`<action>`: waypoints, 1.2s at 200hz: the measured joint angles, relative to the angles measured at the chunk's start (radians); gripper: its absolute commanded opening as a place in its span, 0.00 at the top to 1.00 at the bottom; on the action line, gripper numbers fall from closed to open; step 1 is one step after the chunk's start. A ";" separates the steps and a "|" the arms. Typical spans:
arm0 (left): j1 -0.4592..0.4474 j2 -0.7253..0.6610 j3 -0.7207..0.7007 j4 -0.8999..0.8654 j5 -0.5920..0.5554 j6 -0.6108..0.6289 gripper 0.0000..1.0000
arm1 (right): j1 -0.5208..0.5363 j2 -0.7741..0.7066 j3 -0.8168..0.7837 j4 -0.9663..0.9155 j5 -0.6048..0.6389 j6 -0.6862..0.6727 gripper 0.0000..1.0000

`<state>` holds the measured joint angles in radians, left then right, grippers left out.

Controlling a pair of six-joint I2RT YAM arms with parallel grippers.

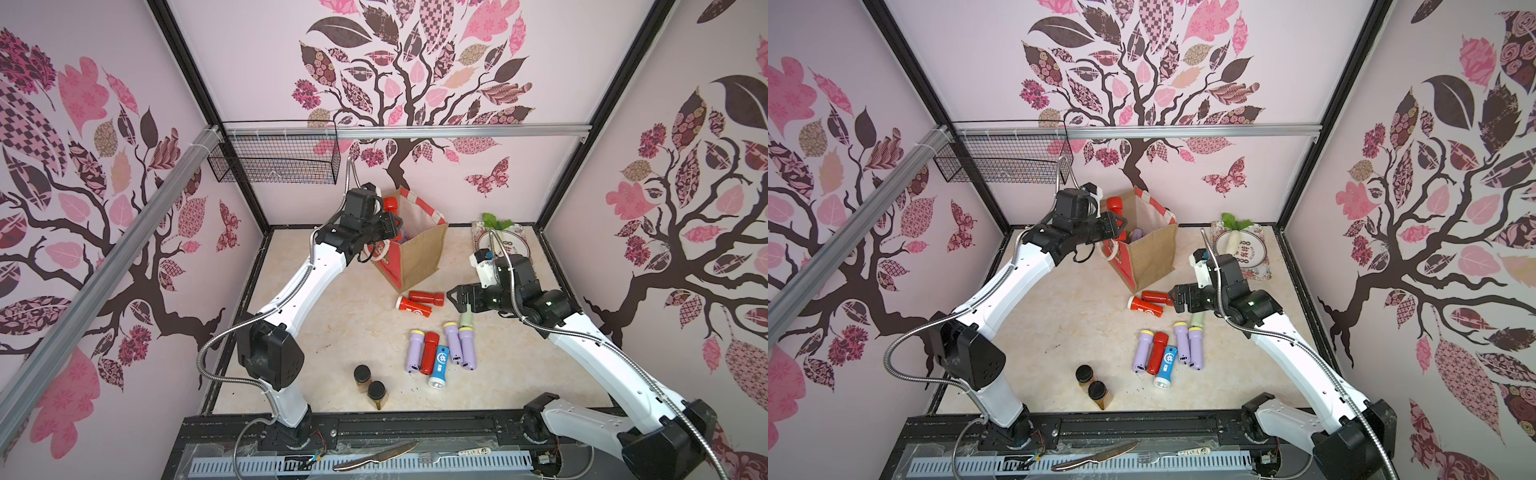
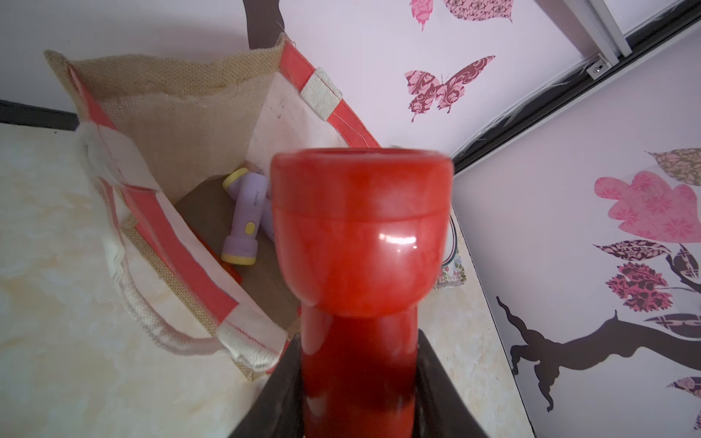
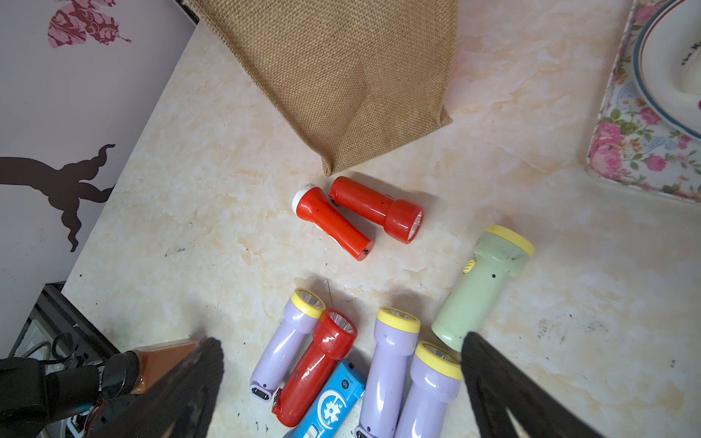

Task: Put the flashlights into the tote bags
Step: Place the flashlight in the canvas bag.

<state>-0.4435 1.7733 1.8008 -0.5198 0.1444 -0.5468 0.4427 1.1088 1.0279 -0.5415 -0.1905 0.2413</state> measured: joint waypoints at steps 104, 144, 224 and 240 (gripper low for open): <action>0.009 0.286 0.179 0.131 -0.019 0.020 1.00 | 0.000 -0.001 0.000 -0.005 0.000 -0.002 0.00; 0.012 0.401 0.322 0.134 -0.056 0.056 1.00 | 0.000 0.000 0.023 -0.015 0.002 -0.005 0.00; 0.031 0.537 0.389 0.116 -0.084 0.142 0.98 | 0.000 -0.001 0.054 -0.023 0.019 -0.010 0.00; 0.034 0.537 0.389 0.117 -0.086 0.156 0.97 | 0.000 -0.001 0.054 -0.023 0.020 -0.010 0.00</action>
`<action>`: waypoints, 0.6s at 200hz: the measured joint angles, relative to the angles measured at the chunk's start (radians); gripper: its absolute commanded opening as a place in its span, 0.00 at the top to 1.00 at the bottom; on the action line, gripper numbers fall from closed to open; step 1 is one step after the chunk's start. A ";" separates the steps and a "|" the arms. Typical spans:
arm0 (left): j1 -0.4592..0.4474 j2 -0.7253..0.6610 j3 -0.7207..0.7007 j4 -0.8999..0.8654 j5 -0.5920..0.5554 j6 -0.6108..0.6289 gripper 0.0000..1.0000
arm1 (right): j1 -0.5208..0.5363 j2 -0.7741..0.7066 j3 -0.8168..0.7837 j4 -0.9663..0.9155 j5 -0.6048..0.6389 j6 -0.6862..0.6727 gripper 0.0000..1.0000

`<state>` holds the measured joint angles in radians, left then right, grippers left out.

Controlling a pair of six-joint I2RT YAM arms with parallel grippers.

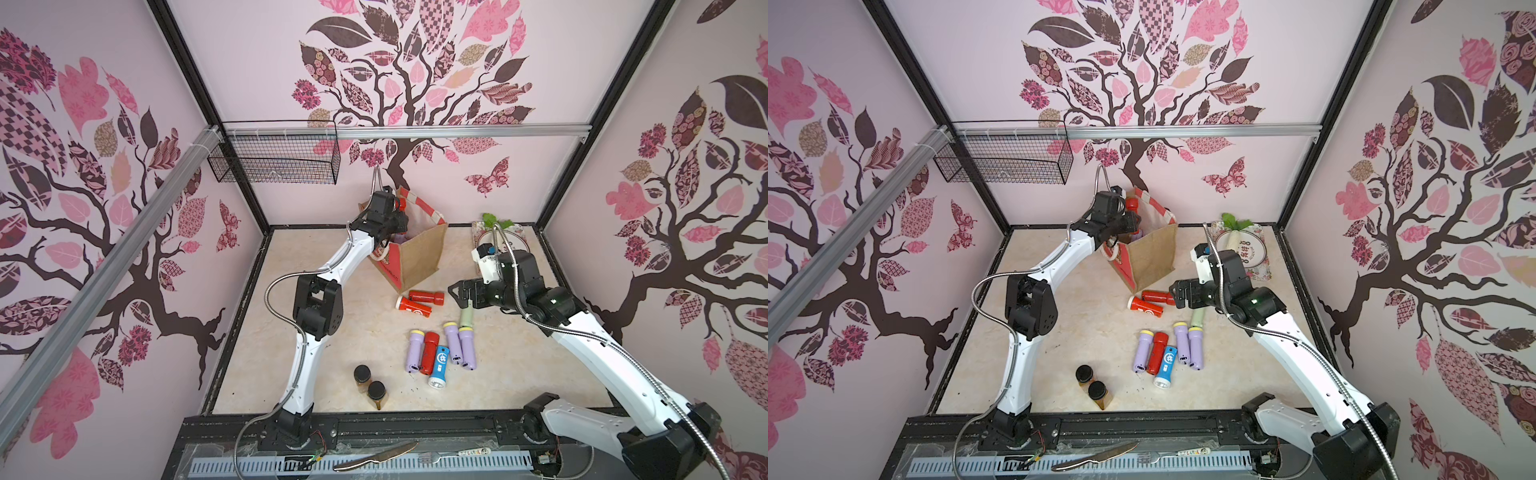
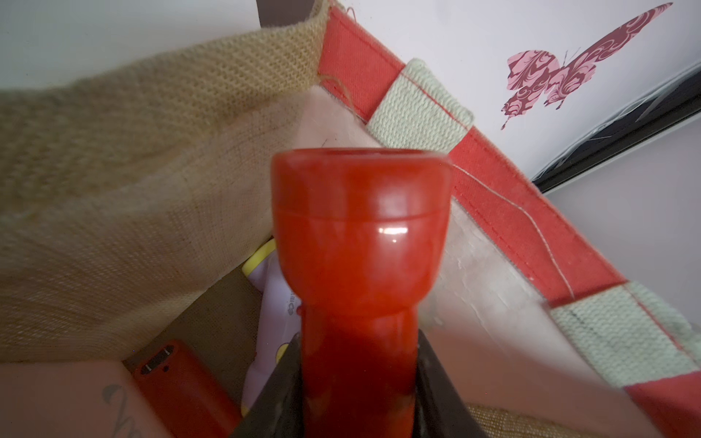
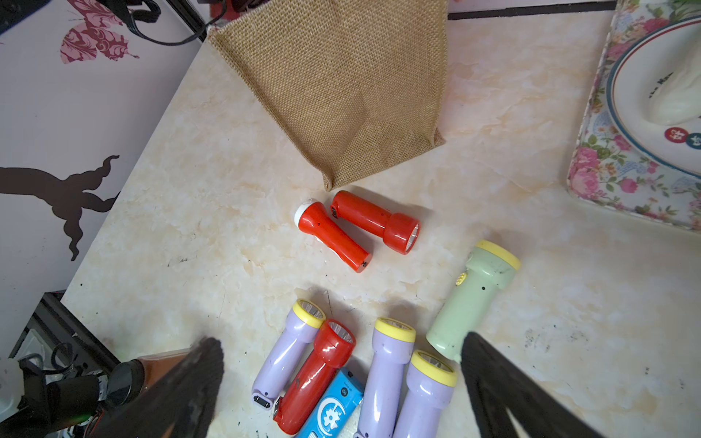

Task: Put the flashlights into the tote bags
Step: Place the flashlight in the canvas bag.

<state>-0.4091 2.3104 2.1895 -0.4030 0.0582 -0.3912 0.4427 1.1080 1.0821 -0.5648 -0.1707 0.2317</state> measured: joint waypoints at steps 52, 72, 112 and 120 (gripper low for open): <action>0.007 0.000 0.000 0.005 -0.005 0.010 0.79 | 0.000 0.000 0.000 0.000 0.003 0.000 0.00; 0.007 0.000 0.000 0.005 -0.005 0.011 0.69 | 0.000 0.000 0.000 0.000 0.003 0.000 0.00; 0.007 -0.002 -0.002 0.006 -0.009 0.018 0.55 | 0.000 0.000 0.000 0.000 0.010 -0.002 0.00; 0.007 -0.003 -0.004 0.008 -0.010 0.019 0.50 | 0.000 0.000 0.000 0.000 0.011 -0.004 0.00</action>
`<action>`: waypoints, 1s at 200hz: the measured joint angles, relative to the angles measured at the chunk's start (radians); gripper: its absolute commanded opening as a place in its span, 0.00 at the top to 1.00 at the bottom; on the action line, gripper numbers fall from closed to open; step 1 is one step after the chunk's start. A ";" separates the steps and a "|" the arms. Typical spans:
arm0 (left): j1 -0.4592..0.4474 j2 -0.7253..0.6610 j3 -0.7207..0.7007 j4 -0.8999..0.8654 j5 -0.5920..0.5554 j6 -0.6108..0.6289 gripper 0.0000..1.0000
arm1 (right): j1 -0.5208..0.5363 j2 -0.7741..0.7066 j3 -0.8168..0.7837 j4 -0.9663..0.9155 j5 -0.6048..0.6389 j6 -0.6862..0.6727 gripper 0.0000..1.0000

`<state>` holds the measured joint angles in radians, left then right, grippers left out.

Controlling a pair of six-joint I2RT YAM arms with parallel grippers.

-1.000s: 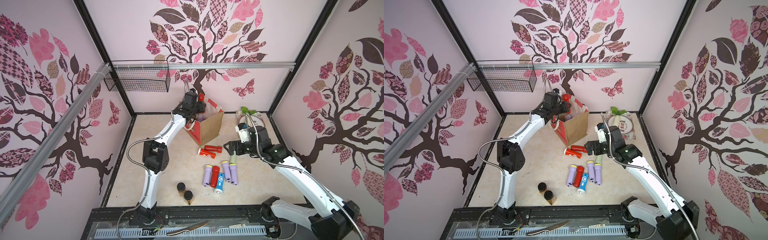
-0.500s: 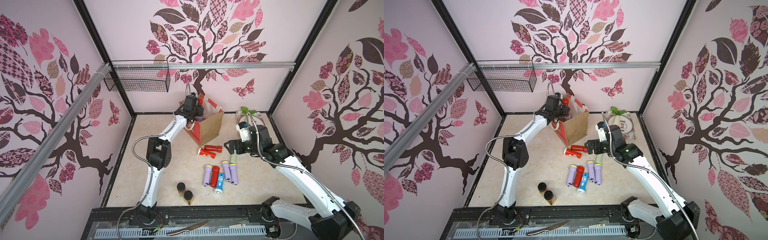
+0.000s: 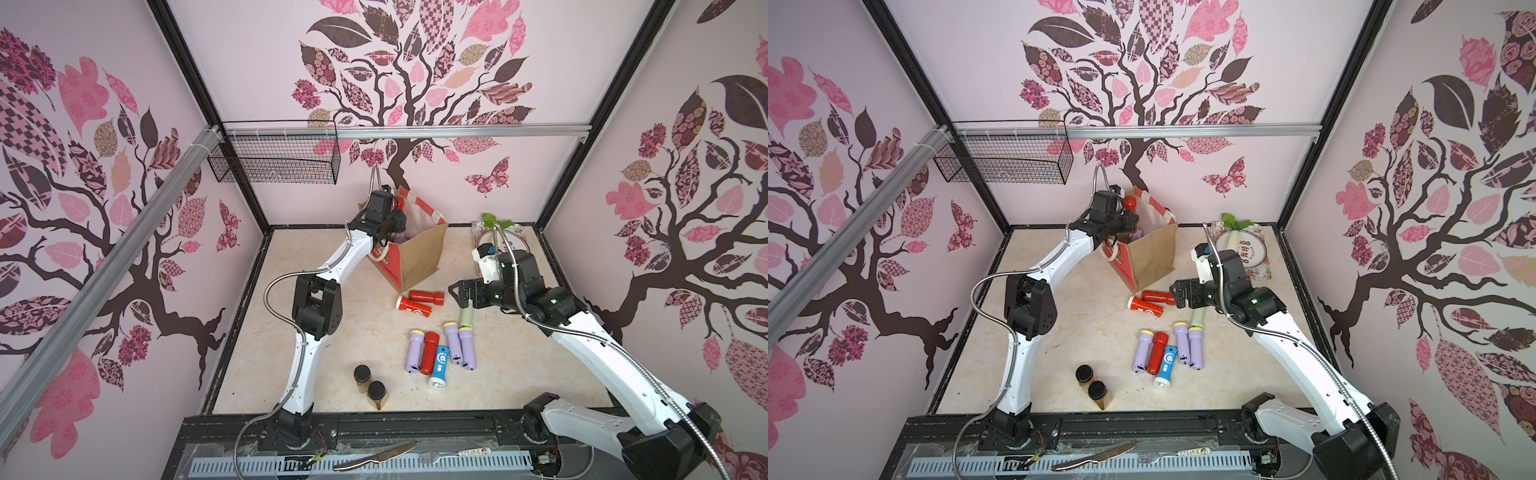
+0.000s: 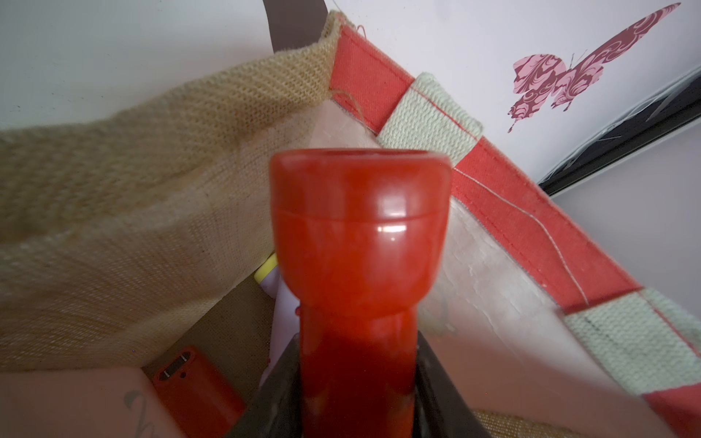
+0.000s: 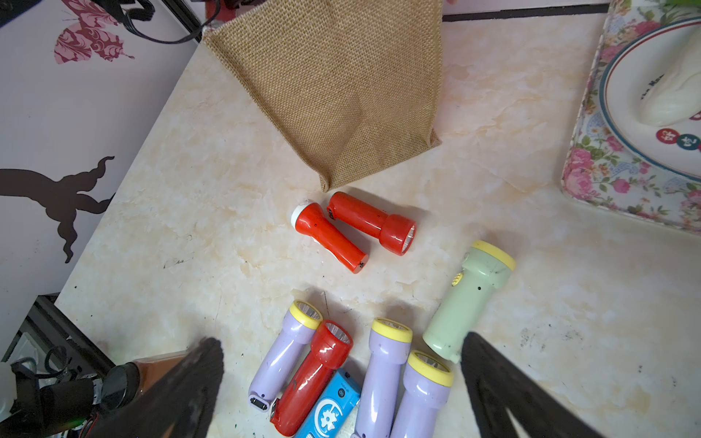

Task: Put the flashlights into the tote bags
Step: Place the flashlight in the canvas bag.

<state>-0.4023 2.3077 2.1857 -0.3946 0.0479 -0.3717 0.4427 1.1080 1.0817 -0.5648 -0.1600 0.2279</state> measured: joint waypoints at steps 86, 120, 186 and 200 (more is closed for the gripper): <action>0.000 -0.077 -0.008 0.020 -0.005 0.010 0.32 | 0.000 0.000 0.000 0.000 0.008 -0.004 0.00; 0.000 -0.137 -0.026 0.021 0.002 0.011 0.31 | 0.000 0.000 0.000 -0.001 0.009 -0.003 0.00; 0.002 -0.440 -0.276 0.033 0.068 0.005 0.30 | 0.000 0.031 0.023 -0.060 0.041 0.003 0.00; 0.002 -0.523 -0.367 0.043 0.089 -0.015 0.29 | 0.000 0.051 0.043 -0.079 0.054 0.003 0.00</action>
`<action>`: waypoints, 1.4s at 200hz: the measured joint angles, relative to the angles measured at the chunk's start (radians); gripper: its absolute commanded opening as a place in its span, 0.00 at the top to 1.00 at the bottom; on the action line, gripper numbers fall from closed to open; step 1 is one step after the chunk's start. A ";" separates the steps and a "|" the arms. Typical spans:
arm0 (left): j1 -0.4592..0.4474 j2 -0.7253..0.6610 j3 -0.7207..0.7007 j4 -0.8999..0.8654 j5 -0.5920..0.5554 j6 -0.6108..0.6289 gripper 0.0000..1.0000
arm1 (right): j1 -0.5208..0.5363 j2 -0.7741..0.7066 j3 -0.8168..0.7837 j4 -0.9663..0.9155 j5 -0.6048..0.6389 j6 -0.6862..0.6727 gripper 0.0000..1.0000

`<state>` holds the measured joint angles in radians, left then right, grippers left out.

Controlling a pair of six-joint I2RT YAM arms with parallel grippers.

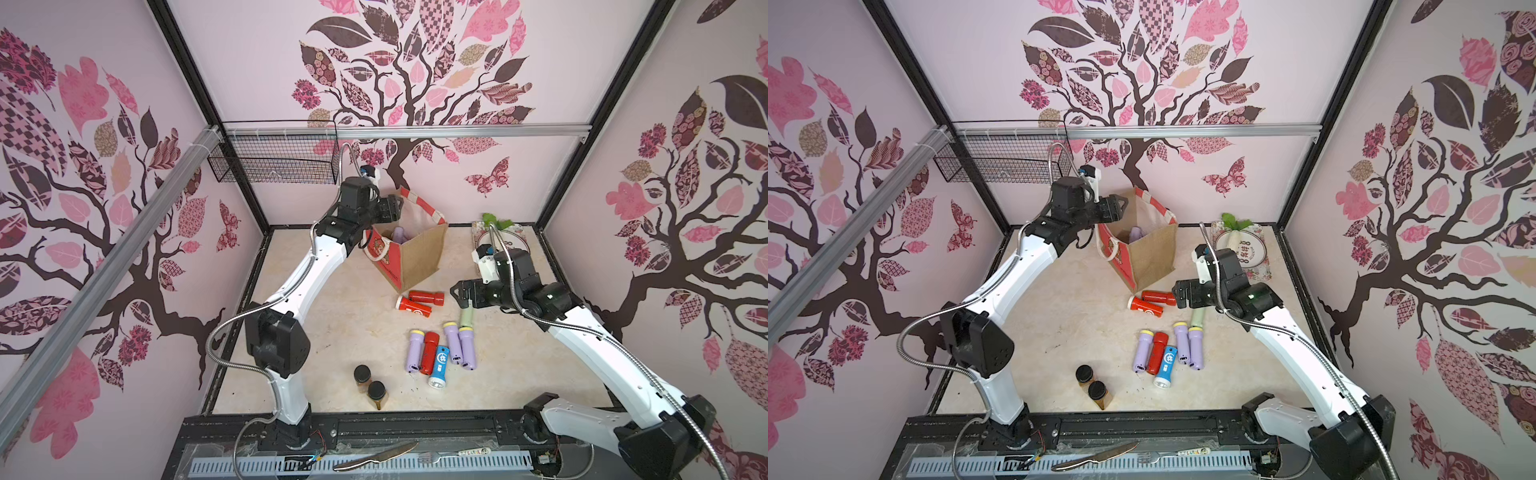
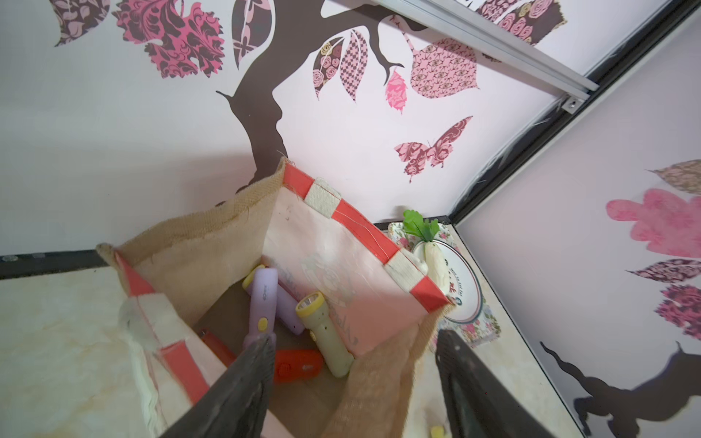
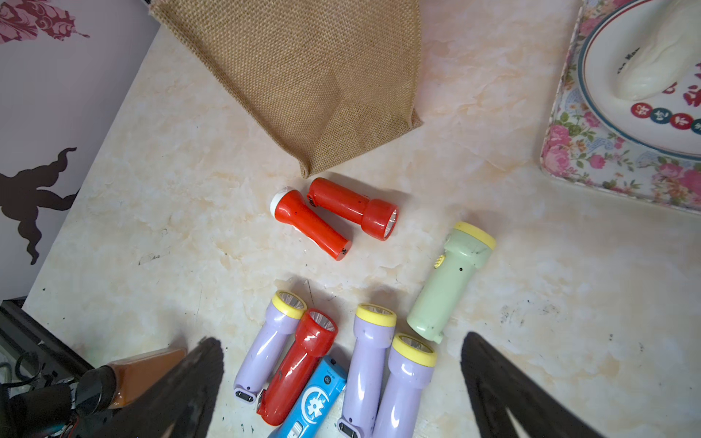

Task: Put the flashlights into the tote bags
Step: Place the flashlight in the canvas bag, then pick up the flashlight from the center of the board.

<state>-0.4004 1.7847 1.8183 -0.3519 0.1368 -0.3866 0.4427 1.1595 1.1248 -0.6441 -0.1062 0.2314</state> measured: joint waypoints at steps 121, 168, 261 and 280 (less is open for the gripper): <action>-0.050 -0.557 -0.576 -0.093 0.119 -0.150 0.27 | 0.000 0.064 -0.073 -0.183 -0.012 0.032 0.00; -0.065 -0.584 -0.666 -0.135 0.101 -0.150 0.26 | -0.043 0.119 -0.121 -0.179 -0.050 0.061 0.00; -0.065 -0.671 -0.741 -0.155 0.100 -0.154 0.19 | -0.134 0.306 -0.089 -0.066 -0.057 0.087 0.03; -0.065 -0.689 -0.749 -0.157 0.100 -0.154 0.15 | -0.143 0.348 -0.083 -0.029 -0.052 0.087 0.04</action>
<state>-0.4652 1.0962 1.0691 -0.5087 0.2371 -0.5404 0.3000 1.5070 1.0416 -0.6731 -0.1581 0.3183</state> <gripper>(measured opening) 0.824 0.970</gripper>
